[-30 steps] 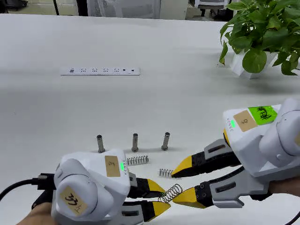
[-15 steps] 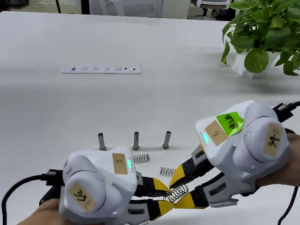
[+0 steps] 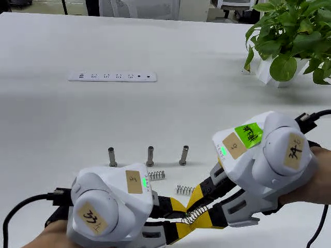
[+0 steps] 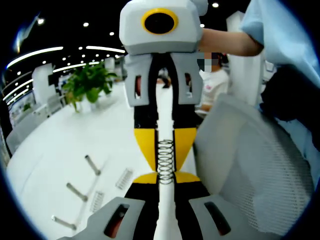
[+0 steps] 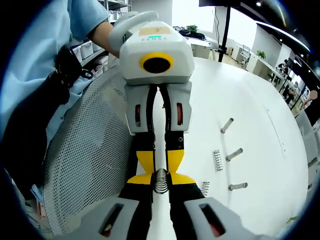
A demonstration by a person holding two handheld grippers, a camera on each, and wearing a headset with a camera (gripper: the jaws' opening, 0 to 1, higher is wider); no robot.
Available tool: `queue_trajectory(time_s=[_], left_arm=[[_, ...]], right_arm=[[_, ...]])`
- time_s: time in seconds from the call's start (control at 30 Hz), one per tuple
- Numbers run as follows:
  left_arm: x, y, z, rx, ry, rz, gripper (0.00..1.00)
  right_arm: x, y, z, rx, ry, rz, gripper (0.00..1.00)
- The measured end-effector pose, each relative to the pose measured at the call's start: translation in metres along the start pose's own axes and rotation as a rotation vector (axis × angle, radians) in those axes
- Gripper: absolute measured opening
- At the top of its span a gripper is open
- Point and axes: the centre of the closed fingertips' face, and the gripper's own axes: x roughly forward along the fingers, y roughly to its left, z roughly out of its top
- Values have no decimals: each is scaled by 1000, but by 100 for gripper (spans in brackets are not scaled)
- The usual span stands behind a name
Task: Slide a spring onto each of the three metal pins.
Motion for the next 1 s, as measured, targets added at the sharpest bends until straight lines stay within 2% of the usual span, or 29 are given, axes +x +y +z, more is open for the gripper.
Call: queue_trajectory(time_s=[0.33, 0.7, 0.87, 1.0], left_arm=[[2, -3, -3, 7, -1, -1, 9], [0, 0, -4, -3, -9, 26, 11], [-5, 8, -10, -43, -21, 68, 19], [-15, 21, -16, -97, -39, 133, 28]], right_arm=[[2, 2, -2, 0, 14, 21, 12], [4, 0, -2, 14, 15, 32, 12], [6, -3, -2, 36, 16, 35, 12], [7, -5, -1, 38, 15, 33, 12]])
